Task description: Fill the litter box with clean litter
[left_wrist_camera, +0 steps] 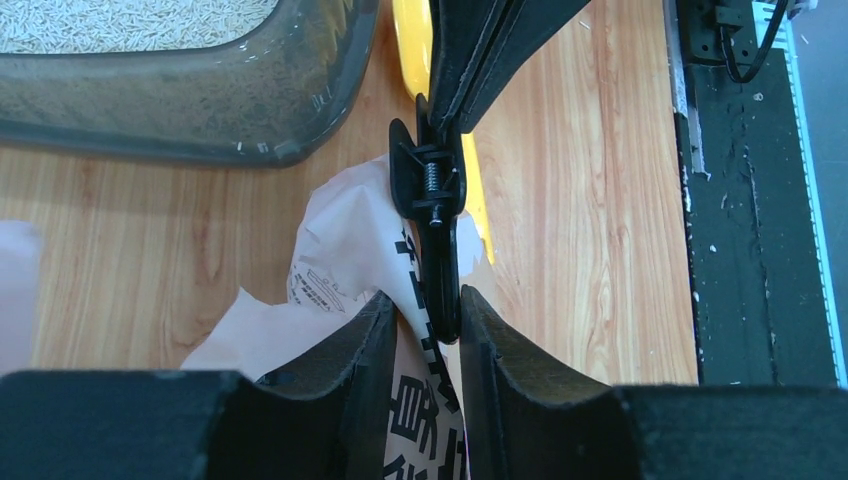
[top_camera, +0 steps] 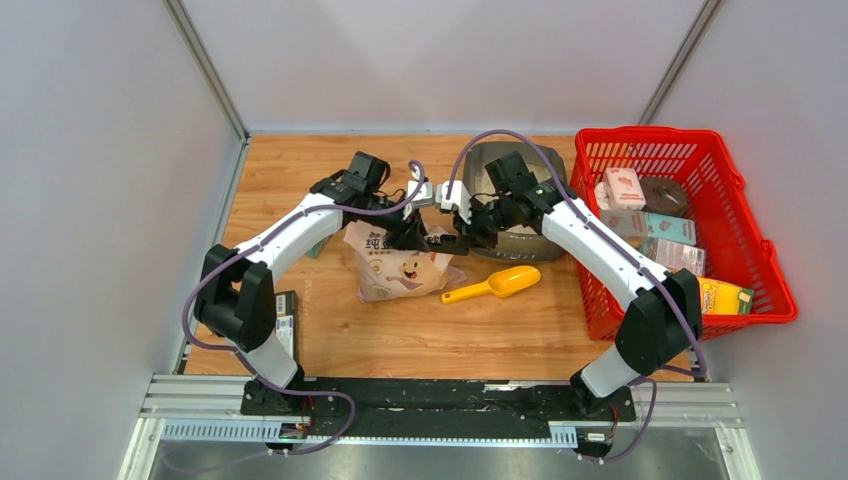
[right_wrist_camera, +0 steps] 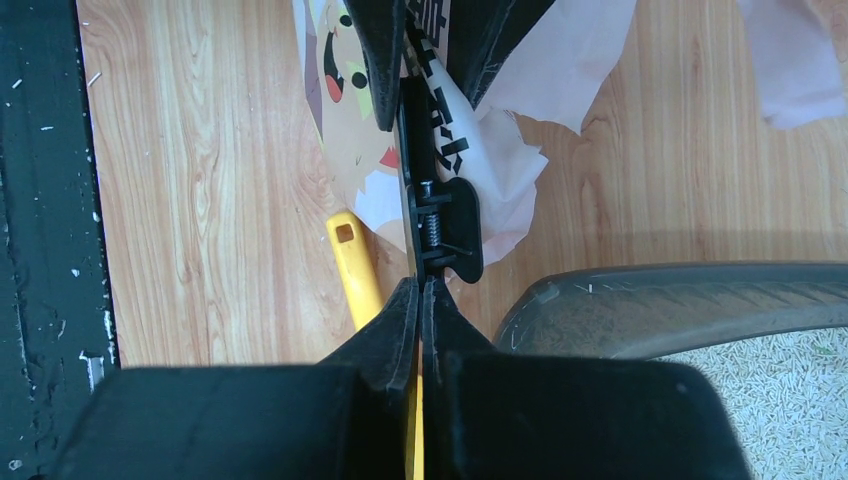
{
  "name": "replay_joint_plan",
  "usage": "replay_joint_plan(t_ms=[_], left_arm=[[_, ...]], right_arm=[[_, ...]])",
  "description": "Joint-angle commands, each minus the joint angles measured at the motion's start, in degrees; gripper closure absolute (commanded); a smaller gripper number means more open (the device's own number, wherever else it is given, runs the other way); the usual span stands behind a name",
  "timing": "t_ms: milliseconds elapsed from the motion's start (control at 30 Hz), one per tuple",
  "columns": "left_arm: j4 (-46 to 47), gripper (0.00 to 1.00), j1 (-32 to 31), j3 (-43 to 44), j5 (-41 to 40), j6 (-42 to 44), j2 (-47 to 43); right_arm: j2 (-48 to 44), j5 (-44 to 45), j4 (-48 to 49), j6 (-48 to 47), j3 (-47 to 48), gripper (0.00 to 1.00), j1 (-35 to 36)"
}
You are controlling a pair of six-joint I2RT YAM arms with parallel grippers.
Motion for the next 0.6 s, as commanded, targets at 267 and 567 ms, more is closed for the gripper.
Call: replay_joint_plan(t_ms=[267, 567], left_arm=[[-1.8, 0.5, -0.31, 1.62, 4.23, 2.35, 1.39], [-5.32, 0.87, -0.31, 4.17, 5.11, 5.26, 3.15]], right_arm=[[-0.53, 0.15, 5.09, 2.36, -0.29, 1.0, 0.13], [-1.05, -1.24, 4.92, 5.17, -0.64, 0.74, -1.53]])
